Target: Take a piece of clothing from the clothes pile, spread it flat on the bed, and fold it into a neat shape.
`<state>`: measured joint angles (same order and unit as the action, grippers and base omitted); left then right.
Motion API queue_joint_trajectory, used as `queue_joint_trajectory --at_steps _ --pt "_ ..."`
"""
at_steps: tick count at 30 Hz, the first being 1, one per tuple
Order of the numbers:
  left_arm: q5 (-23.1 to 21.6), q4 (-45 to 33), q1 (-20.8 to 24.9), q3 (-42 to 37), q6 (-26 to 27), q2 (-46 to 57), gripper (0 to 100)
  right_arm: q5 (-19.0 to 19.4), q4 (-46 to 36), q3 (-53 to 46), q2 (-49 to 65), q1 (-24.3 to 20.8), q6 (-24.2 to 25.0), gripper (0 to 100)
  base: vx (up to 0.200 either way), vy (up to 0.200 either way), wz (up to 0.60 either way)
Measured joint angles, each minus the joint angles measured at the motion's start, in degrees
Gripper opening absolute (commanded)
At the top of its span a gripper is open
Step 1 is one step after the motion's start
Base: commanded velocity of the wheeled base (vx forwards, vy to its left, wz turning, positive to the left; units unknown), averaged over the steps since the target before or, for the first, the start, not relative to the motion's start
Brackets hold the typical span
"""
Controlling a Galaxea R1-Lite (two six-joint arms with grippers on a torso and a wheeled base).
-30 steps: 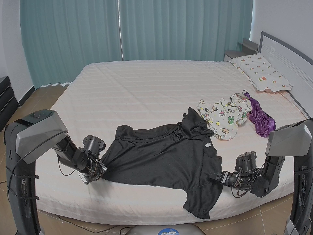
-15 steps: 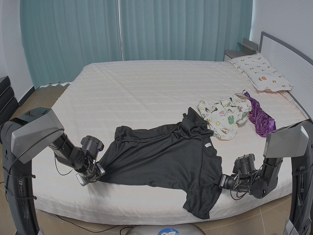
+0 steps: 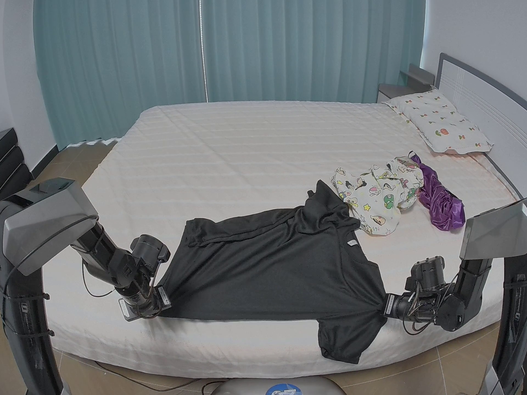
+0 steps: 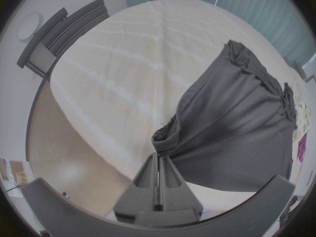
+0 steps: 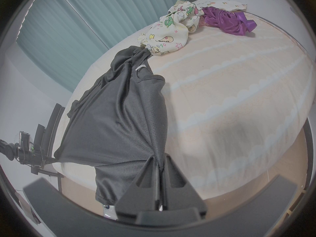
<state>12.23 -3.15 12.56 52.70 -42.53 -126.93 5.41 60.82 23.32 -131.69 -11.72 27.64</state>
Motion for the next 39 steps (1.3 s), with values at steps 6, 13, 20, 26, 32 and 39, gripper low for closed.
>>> queue_joint_trajectory --at_steps 6,13,20,26,32,39 --pt "0.1 -6.9 0.8 -1.9 2.8 2.5 0 2.0 -0.7 -2.5 3.4 1.0 -3.5 0 0.0 0.0 0.0" --pt "0.4 -7.8 1.4 -3.8 4.9 4.3 0 3.2 -11.2 -3.3 8.7 2.8 -8.6 0 0.0 0.0 0.0" --pt "0.3 -9.7 1.8 -5.7 8.4 4.7 0 4.0 -15.0 -1.5 9.4 3.9 -12.7 0 0.0 0.0 0.0" --pt "0.0 -9.5 2.3 -5.5 8.7 3.5 100 2.8 -14.6 0.0 6.6 4.1 -13.4 100 0.0 0.0 0.0" --pt "-0.6 -6.9 2.3 -4.3 7.9 2.4 100 3.2 -12.1 0.8 4.5 4.0 -12.3 100 0.0 0.0 0.0" --pt "-5.0 -4.0 1.5 -1.7 2.2 2.8 100 4.0 -8.0 2.0 4.0 3.1 -2.5 100 0.0 0.0 0.0"
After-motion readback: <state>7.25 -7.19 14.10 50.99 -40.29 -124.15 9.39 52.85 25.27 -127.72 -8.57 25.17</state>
